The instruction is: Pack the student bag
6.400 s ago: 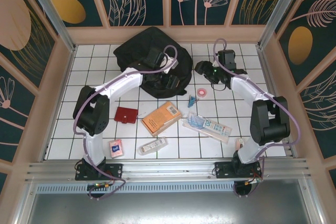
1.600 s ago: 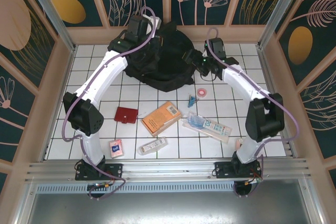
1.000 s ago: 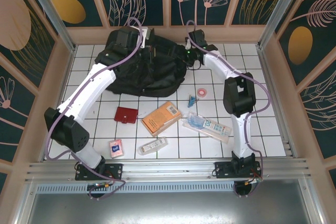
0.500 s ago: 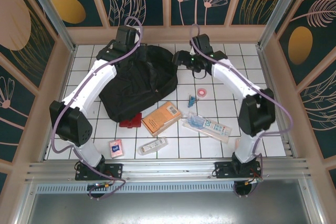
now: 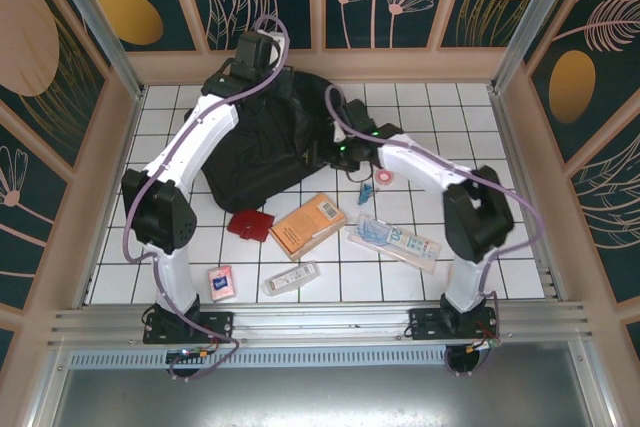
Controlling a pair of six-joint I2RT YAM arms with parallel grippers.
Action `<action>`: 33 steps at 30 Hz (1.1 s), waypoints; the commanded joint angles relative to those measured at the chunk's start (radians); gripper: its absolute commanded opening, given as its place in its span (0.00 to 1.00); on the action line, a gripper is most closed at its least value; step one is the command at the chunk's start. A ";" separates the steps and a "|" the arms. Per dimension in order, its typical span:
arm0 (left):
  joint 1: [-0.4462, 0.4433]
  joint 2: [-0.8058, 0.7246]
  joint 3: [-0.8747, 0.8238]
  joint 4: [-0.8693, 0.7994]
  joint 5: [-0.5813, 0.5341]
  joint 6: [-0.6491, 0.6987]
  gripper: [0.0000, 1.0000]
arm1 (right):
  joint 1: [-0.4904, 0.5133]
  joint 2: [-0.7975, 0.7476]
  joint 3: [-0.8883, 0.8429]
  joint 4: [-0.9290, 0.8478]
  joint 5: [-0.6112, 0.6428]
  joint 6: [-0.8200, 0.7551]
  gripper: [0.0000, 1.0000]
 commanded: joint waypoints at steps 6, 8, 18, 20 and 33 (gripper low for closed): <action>0.000 0.052 0.151 0.031 0.107 -0.016 0.00 | 0.077 0.203 0.190 0.136 -0.088 0.080 0.62; 0.000 0.034 0.091 0.043 0.075 -0.010 0.00 | 0.082 0.215 0.209 0.134 -0.097 0.078 0.62; 0.028 0.004 -0.135 0.128 0.130 -0.142 0.00 | 0.080 -0.120 -0.086 0.022 -0.058 0.032 0.73; 0.028 -0.028 -0.209 0.174 0.140 -0.174 0.00 | 0.079 -0.223 -0.208 0.029 -0.083 0.075 0.74; 0.032 -0.072 -0.454 0.361 0.257 -0.347 0.00 | 0.121 -0.437 -0.707 0.379 -0.125 0.480 0.81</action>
